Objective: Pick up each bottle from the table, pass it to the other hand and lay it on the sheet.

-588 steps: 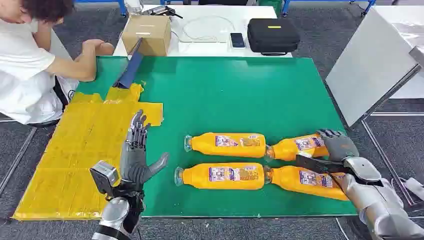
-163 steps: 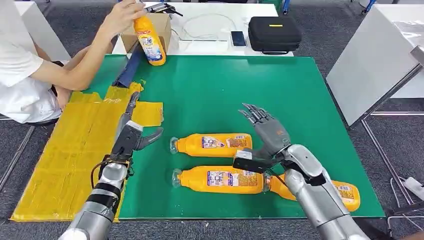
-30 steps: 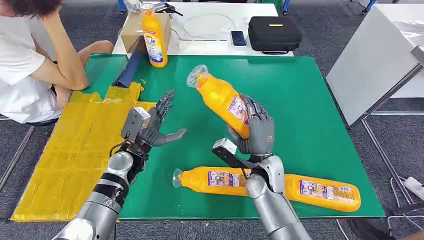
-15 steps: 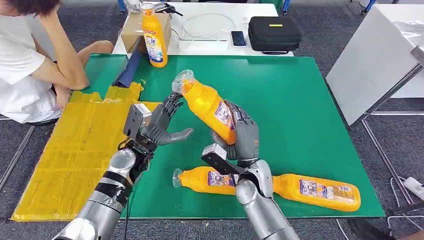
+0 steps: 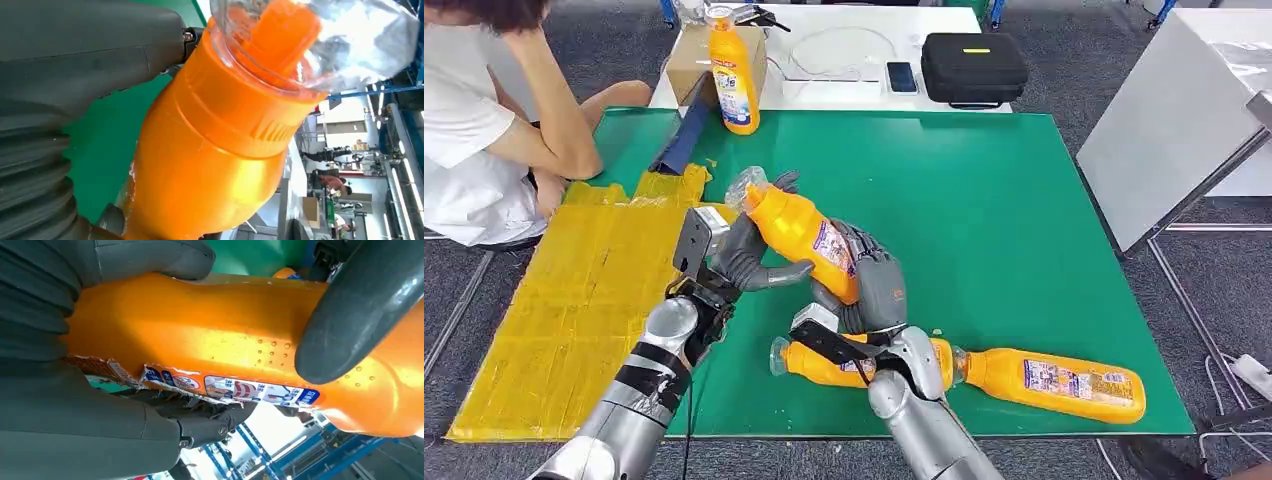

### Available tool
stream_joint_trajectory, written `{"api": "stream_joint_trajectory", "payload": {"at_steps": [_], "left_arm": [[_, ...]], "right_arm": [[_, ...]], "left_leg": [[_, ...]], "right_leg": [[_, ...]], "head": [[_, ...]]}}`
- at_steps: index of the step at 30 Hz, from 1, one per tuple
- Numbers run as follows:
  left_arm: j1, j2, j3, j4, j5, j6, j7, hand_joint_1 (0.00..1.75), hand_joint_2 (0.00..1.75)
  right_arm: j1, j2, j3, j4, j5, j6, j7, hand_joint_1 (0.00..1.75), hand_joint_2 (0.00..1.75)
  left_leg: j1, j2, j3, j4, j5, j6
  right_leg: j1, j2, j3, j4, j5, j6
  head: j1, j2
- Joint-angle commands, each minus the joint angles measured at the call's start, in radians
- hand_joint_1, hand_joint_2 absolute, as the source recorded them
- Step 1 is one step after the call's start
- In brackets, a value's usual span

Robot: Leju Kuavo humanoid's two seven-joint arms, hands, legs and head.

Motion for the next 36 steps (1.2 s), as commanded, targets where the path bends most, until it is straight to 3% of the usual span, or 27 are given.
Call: {"api": "stream_joint_trajectory", "payload": {"at_steps": [1, 8, 9, 10, 32, 33, 35, 36], "left_arm": [[-0.059, 0.017, -0.046, 0.061, 0.024, -0.024, 0.002, 0.0, 1.75], [-0.05, 0.012, -0.066, 0.07, 0.067, -0.07, -0.008, 0.05, 1.75], [-0.049, 0.01, -0.068, 0.068, 0.067, -0.068, -0.008, 1.13, 1.75], [-0.046, 0.007, -0.071, 0.065, 0.069, -0.068, -0.012, 1.75, 1.75], [-0.026, 0.007, -0.068, 0.027, 0.089, -0.031, -0.019, 1.75, 1.75], [-0.024, 0.01, -0.063, 0.022, 0.089, -0.025, -0.017, 1.75, 1.75], [-0.018, 0.03, -0.057, 0.007, 0.07, 0.01, -0.005, 1.75, 1.75], [-0.014, 0.042, -0.05, -0.007, 0.061, 0.031, -0.003, 1.75, 1.75]], "right_arm": [[-0.067, 0.009, 0.074, 0.133, -0.004, 0.013, -0.014, 1.75, 1.75], [-0.083, 0.015, 0.1, 0.153, -0.024, 0.009, -0.025, 1.75, 1.75], [-0.082, 0.015, 0.1, 0.152, -0.025, 0.008, -0.026, 1.75, 1.75], [-0.083, 0.016, 0.102, 0.154, -0.027, 0.007, -0.027, 1.75, 1.75], [-0.061, 0.002, 0.096, 0.113, -0.049, -0.037, -0.036, 1.75, 1.75], [-0.052, -0.003, 0.092, 0.091, -0.049, -0.048, -0.039, 1.57, 1.75], [-0.012, -0.022, 0.085, -0.013, -0.044, -0.084, -0.05, 0.0, 1.75], [0.015, -0.037, 0.087, -0.084, -0.041, -0.082, -0.048, 0.0, 1.75]], "left_leg": [[0.002, -0.001, 0.006, 0.002, -0.003, -0.004], [0.002, -0.002, 0.005, 0.001, -0.002, -0.003], [0.002, -0.003, 0.007, 0.002, -0.004, -0.005], [0.001, -0.001, 0.003, 0.0, -0.001, -0.002], [0.002, -0.002, 0.005, 0.002, -0.003, -0.004], [0.002, -0.003, 0.006, 0.002, -0.004, -0.004], [0.001, -0.002, 0.004, 0.001, -0.002, -0.003], [0.001, -0.002, 0.003, 0.0, -0.002, -0.003]], "right_leg": [[0.001, 0.002, 0.005, 0.001, -0.003, -0.002], [0.001, 0.001, 0.005, 0.0, -0.002, -0.002], [0.001, 0.001, 0.007, 0.001, -0.003, -0.003], [0.001, 0.001, 0.003, 0.0, -0.001, -0.001], [0.001, 0.001, 0.005, 0.001, -0.003, -0.002], [0.001, 0.001, 0.006, 0.001, -0.003, -0.003], [0.001, 0.001, 0.004, 0.0, -0.002, -0.002], [0.001, 0.0, 0.003, 0.0, -0.001, -0.002]], "head": [[0.0, 0.0], [0.0, 0.0], [0.0, 0.0], [0.0, 0.0], [0.0, 0.0], [0.0, 0.0], [0.0, 0.0], [0.0, 0.0]]}}
